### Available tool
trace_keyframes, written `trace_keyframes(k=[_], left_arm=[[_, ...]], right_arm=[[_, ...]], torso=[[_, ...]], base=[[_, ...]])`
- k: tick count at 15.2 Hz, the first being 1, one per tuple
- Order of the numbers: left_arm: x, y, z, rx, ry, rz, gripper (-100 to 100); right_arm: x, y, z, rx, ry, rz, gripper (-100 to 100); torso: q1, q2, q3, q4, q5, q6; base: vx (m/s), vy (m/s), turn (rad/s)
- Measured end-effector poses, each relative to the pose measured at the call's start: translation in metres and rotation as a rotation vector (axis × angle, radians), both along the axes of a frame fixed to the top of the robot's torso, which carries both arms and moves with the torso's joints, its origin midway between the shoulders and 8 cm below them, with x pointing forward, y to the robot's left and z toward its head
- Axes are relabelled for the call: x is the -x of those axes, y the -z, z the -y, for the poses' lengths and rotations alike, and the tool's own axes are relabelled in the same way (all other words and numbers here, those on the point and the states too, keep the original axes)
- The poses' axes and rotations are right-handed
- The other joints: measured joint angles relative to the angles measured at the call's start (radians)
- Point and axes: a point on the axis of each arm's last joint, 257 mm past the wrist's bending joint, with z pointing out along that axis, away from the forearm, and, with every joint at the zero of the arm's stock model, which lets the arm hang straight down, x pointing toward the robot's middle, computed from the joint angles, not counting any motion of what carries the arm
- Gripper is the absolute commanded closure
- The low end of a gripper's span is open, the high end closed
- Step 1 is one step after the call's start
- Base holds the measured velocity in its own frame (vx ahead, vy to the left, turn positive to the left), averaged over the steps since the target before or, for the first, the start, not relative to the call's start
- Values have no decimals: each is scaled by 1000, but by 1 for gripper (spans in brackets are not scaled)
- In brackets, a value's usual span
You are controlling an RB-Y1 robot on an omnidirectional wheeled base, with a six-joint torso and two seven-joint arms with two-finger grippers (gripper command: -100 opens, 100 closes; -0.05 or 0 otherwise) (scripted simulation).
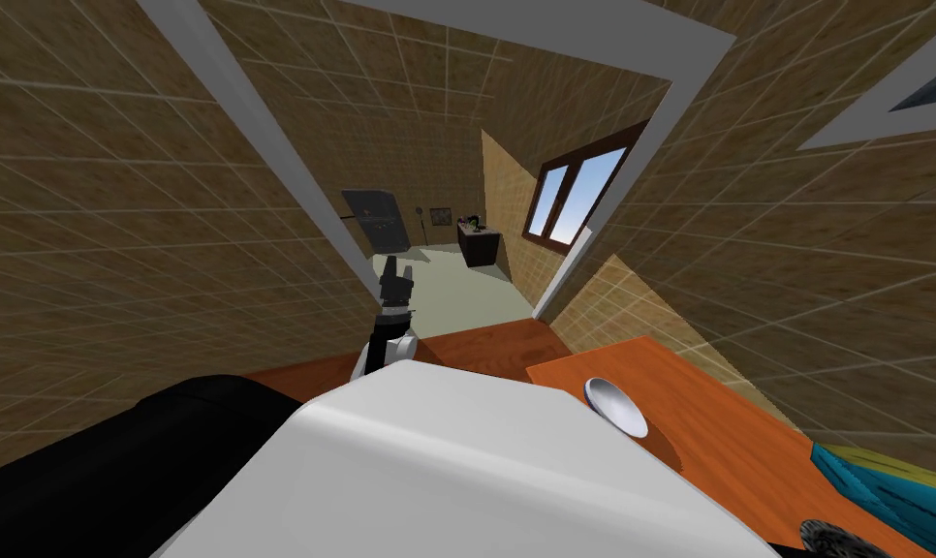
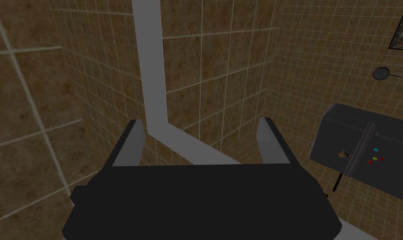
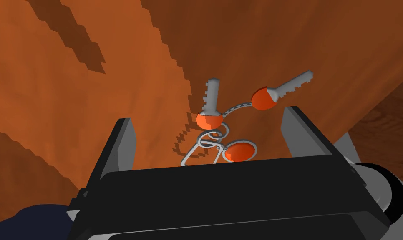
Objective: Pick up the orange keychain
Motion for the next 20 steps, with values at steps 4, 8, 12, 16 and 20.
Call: trace_keyframes(k=[4,8,12,16,20], left_arm=[[0,0,0,0,0,0,0],[0,0,0,0,0,0,0],[0,0,0,0,0,0,0],[0,0,0,0,0,0,0],[0,0,0,0,0,0,0]], right_arm=[[-4,5,-8,-13,-1,11,-100],[-8,10,-15,-23,-2,21,-100],[-10,13,-20,-26,-12,24,-100],[-10,16,-22,-26,-21,23,-100],[-10,20,-26,-28,-17,25,-100]], torso=[[0,2,1,1,0,0],[0,3,2,1,0,0],[0,2,1,1,0,0],[0,3,2,1,0,0],[0,2,1,1,0,0]], base=[[9,-14,-16],[6,-12,-11],[8,-11,-9],[8,-12,-14],[9,-14,-14]])
